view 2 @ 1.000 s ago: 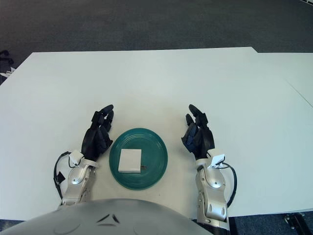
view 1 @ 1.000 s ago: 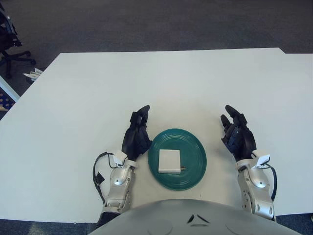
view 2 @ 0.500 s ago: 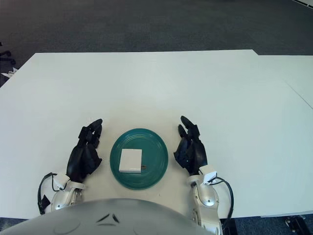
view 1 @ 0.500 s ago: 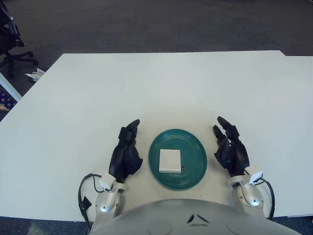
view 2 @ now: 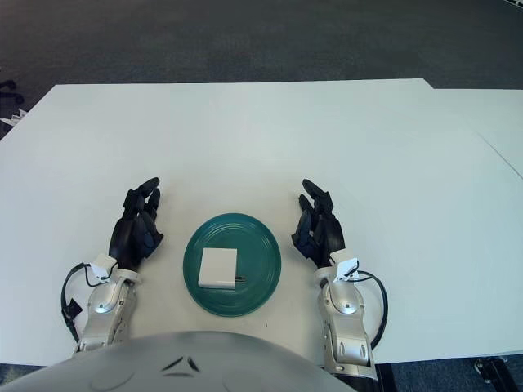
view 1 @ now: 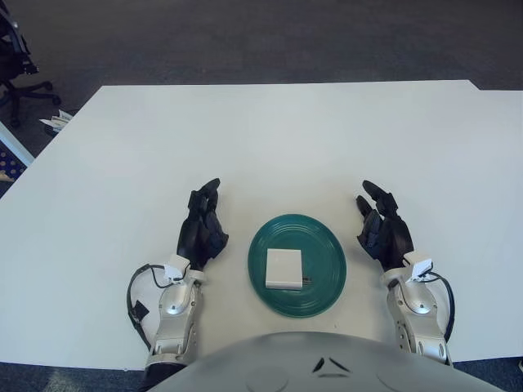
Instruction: Put the charger into the plate.
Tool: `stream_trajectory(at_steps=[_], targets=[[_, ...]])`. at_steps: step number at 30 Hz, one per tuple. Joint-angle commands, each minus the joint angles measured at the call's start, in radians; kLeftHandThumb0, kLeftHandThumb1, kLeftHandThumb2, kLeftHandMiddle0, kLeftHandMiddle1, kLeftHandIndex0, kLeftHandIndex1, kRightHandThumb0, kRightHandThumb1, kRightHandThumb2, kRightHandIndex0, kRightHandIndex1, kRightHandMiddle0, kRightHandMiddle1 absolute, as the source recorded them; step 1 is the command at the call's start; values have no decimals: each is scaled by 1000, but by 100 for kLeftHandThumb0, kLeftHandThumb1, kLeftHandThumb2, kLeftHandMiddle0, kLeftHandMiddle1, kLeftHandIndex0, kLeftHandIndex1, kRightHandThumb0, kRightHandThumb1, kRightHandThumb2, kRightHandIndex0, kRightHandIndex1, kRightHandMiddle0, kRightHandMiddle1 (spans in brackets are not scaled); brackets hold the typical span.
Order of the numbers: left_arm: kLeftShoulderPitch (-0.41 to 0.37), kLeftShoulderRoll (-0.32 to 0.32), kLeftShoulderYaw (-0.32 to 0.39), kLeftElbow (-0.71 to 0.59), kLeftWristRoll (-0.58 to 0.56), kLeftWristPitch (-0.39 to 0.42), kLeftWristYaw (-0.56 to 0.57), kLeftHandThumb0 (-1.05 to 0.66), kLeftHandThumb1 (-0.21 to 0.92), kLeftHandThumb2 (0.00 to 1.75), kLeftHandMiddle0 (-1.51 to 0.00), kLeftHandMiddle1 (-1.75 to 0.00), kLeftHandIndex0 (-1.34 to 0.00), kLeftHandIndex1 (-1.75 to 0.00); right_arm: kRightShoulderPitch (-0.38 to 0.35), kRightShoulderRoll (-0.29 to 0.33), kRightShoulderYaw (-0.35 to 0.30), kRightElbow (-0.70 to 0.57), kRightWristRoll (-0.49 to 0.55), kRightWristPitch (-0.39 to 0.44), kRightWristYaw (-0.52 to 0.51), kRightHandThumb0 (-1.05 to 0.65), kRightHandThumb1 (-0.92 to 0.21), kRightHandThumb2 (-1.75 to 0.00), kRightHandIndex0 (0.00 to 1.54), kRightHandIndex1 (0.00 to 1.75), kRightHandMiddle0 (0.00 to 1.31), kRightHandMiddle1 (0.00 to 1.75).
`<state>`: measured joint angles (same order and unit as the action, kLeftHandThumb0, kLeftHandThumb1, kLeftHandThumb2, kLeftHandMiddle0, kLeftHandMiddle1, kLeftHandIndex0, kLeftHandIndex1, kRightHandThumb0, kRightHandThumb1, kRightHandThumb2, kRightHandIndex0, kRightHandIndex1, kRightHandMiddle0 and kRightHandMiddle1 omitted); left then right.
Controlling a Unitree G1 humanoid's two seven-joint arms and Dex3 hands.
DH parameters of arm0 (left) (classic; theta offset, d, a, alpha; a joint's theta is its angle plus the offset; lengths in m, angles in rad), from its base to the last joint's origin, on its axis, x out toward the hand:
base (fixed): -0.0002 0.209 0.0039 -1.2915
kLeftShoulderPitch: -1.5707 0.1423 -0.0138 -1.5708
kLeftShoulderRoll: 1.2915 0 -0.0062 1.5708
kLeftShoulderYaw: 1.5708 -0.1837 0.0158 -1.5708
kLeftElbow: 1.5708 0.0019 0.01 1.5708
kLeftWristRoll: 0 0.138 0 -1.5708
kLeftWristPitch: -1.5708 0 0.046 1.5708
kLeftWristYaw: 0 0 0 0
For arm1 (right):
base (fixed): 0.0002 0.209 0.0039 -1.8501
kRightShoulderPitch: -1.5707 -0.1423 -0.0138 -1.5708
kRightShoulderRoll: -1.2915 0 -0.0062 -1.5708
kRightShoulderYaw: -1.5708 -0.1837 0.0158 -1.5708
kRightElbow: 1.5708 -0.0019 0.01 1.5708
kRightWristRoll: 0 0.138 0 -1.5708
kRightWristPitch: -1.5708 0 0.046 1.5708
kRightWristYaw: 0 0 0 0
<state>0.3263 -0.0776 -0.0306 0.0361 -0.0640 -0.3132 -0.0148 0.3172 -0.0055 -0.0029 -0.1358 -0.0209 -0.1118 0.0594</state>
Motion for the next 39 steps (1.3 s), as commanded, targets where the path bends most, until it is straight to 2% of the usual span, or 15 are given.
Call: stream_trajectory(at_steps=[1, 8, 16, 22, 30, 39], targets=[[11, -16, 2, 42, 6, 79, 28, -100, 92, 97, -23, -2, -3, -76, -23, -12, 4, 47, -7, 49, 1, -98, -92, -105, 19, 0, 0, 54], [-31, -31, -2, 94, 3, 84, 29, -101, 92, 96, -26, -2, -4, -78, -127, -32, -18, 123, 11, 82, 3, -99, -92, -105, 21, 1, 0, 53], [-74, -24, -12, 129, 14, 82, 15, -103, 92, 98, -24, -1, -1, -77, -194, -47, -37, 207, 14, 86, 2, -99, -92, -104, 21, 1, 0, 53], [-98, -24, -14, 158, 28, 85, 26, -104, 92, 100, -24, 0, -1, -77, -219, -55, -48, 237, 18, 92, 0, -100, -92, -103, 21, 0, 0, 52], [-118, -45, -15, 219, 47, 50, 48, -104, 92, 101, -25, -1, -3, -78, -240, -54, -59, 258, 24, 107, -6, -100, -92, -102, 20, 0, 0, 54], [-107, -61, -34, 203, 64, 60, 80, -102, 92, 101, -29, -2, -8, -81, -267, -49, -67, 311, 25, 106, -25, -98, -92, -102, 19, 0, 0, 55]])
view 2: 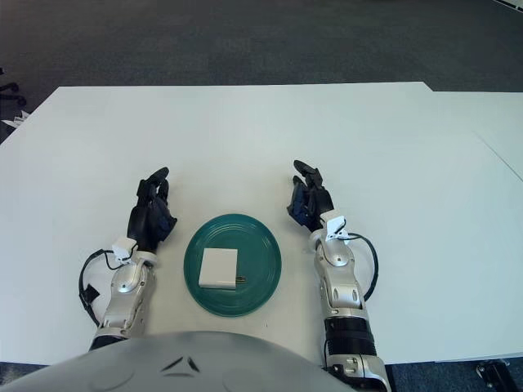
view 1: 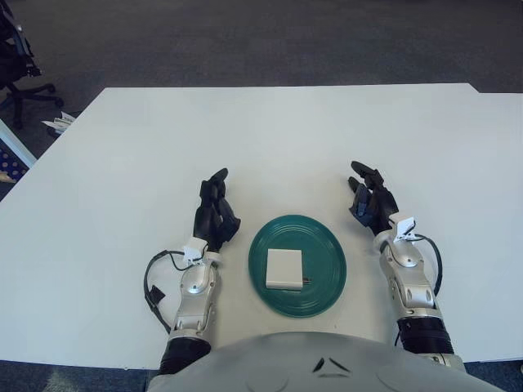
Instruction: Put the charger into the plate.
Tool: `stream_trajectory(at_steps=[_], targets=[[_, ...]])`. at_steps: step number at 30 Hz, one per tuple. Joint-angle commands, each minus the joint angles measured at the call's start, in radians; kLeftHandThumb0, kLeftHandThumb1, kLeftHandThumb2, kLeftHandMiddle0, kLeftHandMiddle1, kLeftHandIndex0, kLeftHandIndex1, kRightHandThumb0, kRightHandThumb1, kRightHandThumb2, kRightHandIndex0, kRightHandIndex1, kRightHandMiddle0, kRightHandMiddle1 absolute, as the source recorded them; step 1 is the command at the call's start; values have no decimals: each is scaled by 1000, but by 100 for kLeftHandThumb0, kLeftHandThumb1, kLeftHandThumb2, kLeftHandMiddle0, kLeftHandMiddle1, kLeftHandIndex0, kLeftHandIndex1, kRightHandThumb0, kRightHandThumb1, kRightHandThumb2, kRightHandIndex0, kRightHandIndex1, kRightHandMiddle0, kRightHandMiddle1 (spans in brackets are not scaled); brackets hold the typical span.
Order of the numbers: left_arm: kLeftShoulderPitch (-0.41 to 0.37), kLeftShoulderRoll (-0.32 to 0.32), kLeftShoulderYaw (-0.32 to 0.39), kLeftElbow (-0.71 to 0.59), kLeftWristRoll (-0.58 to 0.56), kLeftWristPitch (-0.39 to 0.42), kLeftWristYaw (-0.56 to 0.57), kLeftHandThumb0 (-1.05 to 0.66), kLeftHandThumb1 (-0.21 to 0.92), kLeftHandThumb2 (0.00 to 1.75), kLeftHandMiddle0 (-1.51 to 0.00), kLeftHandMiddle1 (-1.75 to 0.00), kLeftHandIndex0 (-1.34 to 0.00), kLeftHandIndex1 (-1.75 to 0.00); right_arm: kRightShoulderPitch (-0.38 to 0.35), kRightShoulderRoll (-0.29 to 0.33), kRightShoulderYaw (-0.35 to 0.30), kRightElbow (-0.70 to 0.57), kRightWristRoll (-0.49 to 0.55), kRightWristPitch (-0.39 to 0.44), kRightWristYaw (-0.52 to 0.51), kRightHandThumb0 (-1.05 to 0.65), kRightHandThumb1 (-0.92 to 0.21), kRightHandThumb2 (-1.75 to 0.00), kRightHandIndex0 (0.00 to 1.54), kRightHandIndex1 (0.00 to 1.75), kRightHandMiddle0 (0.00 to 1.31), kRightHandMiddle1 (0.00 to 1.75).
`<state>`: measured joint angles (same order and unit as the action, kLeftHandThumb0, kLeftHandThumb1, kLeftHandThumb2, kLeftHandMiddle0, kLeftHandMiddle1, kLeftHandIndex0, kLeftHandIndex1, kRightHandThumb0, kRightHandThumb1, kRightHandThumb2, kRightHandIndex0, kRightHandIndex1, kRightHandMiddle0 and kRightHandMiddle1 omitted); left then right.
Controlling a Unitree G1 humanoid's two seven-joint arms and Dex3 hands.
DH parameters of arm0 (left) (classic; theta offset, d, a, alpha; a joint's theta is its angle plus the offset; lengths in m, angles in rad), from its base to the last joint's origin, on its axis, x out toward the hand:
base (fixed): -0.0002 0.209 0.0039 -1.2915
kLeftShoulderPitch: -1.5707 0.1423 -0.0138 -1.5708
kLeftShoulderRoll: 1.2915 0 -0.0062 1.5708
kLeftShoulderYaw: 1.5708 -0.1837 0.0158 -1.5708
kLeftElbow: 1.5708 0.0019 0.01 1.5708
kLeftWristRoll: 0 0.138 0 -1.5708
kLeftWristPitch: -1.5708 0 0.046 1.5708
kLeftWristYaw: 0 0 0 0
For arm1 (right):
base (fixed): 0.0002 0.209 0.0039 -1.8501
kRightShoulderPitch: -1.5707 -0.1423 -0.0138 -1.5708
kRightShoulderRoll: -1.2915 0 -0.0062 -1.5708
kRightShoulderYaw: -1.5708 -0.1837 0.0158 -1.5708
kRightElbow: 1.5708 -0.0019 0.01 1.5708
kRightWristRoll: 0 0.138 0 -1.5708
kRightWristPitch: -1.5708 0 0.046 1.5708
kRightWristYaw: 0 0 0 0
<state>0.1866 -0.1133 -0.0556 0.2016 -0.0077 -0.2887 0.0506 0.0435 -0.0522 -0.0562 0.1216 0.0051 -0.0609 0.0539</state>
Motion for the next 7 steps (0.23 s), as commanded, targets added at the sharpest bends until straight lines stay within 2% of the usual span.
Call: stream_trajectory(at_steps=[1, 7], targets=[[33, -24, -9, 37, 7, 38, 15, -102, 92, 101, -29, -2, -8, -81, 4, -2, -15, 59, -1, 56, -23, -98, -92, -102, 18, 0, 0, 55], [43, -18, -7, 29, -8, 48, 6, -101, 92, 100, -33, -3, -11, -82, -7, 2, -25, 86, 4, 56, -43, -96, -92, -102, 18, 0, 0, 56]])
